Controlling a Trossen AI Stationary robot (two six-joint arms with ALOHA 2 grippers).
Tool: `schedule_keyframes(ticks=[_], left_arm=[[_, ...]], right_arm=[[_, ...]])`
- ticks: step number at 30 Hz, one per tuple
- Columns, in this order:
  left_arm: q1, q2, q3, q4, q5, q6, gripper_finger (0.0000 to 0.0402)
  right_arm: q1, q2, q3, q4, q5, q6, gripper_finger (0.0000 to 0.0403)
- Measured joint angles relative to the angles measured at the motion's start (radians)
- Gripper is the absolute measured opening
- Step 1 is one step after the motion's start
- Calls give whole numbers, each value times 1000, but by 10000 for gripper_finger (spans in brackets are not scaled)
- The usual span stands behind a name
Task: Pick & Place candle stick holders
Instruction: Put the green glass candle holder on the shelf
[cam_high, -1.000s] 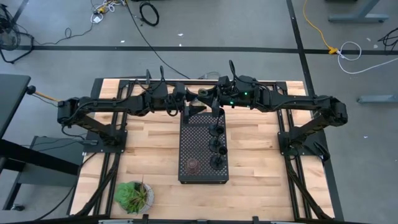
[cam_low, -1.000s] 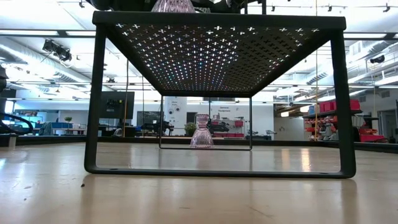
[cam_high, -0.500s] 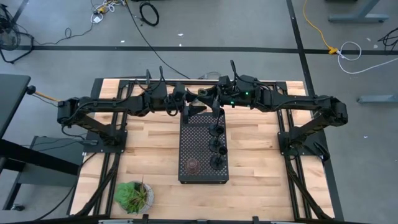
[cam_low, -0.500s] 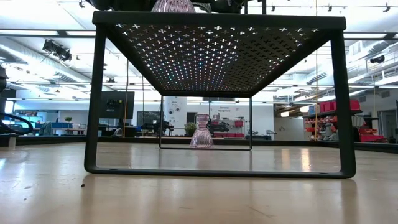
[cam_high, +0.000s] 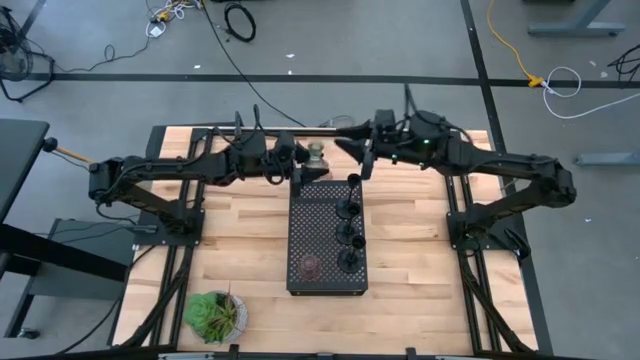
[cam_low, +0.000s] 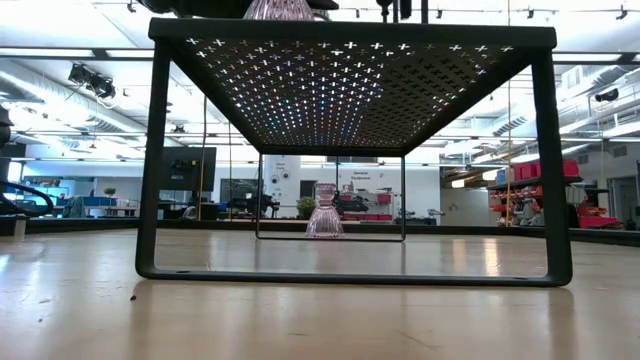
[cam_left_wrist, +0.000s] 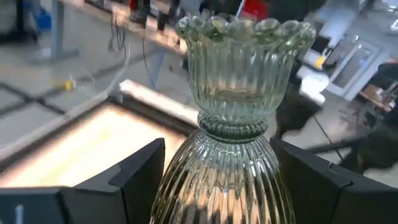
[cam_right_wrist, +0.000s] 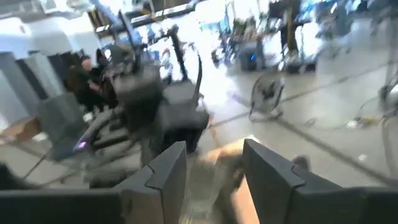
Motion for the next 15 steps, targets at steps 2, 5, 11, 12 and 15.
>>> schedule_keyframes(ticks=[2,5,11,12,15], left_arm=[[-12,-4,-2,-20,8,-11,273],[-37,-8,-2,-19,5,-15,273],[-110,-7,-1,-30,-13,-37,273],[-125,-7,-1,-43,-29,-41,273],[-171,-11,-1,-103,-79,-43,273]], right_arm=[[0,-29,0,-5,32,-26,153],[0,-50,1,-40,70,-42,149],[-2,-80,0,-123,104,-44,149],[-2,-80,0,-136,103,-44,149],[-1,-81,-1,-175,104,-40,149]])
